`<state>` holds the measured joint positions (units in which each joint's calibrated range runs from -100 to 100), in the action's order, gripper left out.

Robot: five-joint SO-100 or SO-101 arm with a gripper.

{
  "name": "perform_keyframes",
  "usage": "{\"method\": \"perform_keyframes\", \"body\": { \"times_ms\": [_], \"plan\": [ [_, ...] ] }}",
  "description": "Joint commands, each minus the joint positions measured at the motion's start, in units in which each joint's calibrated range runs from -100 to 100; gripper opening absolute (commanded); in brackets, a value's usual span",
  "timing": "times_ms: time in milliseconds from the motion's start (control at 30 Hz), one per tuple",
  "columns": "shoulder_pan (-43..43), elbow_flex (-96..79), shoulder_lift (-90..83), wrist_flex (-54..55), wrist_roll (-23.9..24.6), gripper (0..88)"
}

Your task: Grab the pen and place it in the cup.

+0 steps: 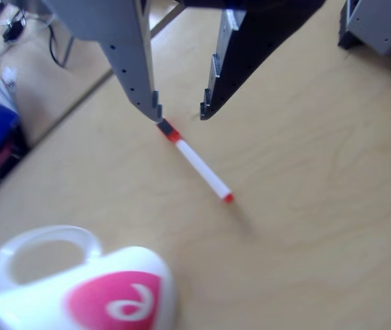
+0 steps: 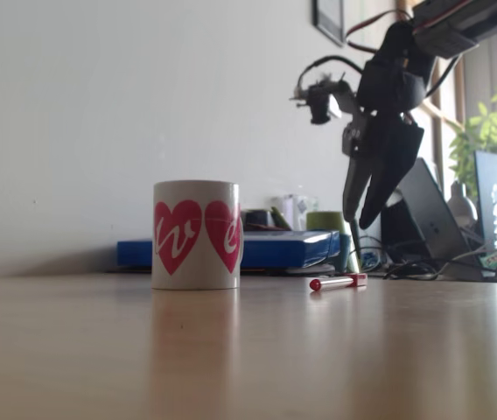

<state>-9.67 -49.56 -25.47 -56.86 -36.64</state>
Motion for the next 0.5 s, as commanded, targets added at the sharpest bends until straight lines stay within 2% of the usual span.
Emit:
{"method": "perform_keyframes", "body": {
  "times_ms": [0,267,467],
  "plan": [
    [0.6,0.5,4.7,0.6,-0.3,17.4],
    [2.4,1.6,14.0,6.4,-0.3,17.4],
    [4.5,7.0,17.8,6.0,-0.3,17.4]
  ]
}}
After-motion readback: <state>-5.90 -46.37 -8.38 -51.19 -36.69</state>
